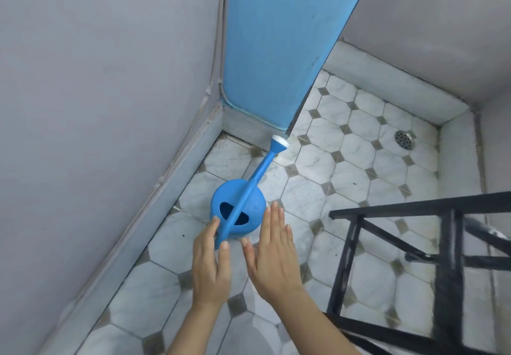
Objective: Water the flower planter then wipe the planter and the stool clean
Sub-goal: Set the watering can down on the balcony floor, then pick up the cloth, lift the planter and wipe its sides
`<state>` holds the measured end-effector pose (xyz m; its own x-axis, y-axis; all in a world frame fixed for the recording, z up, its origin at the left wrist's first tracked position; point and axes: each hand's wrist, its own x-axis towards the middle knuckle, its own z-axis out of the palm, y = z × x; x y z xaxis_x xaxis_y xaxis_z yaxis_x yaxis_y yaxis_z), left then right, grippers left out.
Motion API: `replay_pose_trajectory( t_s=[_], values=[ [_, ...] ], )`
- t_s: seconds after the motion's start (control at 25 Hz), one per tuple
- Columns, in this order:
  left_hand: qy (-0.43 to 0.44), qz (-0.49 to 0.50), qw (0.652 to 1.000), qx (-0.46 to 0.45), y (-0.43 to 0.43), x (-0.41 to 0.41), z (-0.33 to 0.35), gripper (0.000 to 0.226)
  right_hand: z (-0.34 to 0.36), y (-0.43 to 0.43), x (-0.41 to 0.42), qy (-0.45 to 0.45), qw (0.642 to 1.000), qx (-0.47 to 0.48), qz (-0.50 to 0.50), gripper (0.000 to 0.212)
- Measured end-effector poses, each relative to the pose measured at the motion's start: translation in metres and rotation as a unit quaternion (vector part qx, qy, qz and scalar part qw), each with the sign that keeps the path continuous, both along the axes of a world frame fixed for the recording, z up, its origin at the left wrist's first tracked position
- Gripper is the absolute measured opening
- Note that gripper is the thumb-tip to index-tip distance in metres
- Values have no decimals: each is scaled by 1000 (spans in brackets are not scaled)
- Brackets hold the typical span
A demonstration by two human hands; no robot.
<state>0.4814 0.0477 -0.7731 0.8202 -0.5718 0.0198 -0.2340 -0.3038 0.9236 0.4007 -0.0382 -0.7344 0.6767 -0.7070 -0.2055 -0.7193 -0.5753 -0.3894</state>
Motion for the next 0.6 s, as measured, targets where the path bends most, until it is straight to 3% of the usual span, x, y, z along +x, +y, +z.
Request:
replay_pose_trajectory(
  t_s=[0.2, 0.4, 0.52, 0.6],
  values=[
    [92, -29, 995, 10, -2, 11, 227, 54, 207, 4, 12, -6, 996, -73, -43, 84],
    [114, -97, 989, -3, -18, 19, 463, 46, 461, -4, 8, -43, 989, -97, -106, 82],
    [72, -173, 982, -22, -24, 1, 603, 48, 608, 5, -27, -69, 978, -121, -155, 79],
    [12, -251, 967, -48, -30, -23, 677, 50, 681, 16, -67, -89, 955, -196, -206, 71]
  ],
)
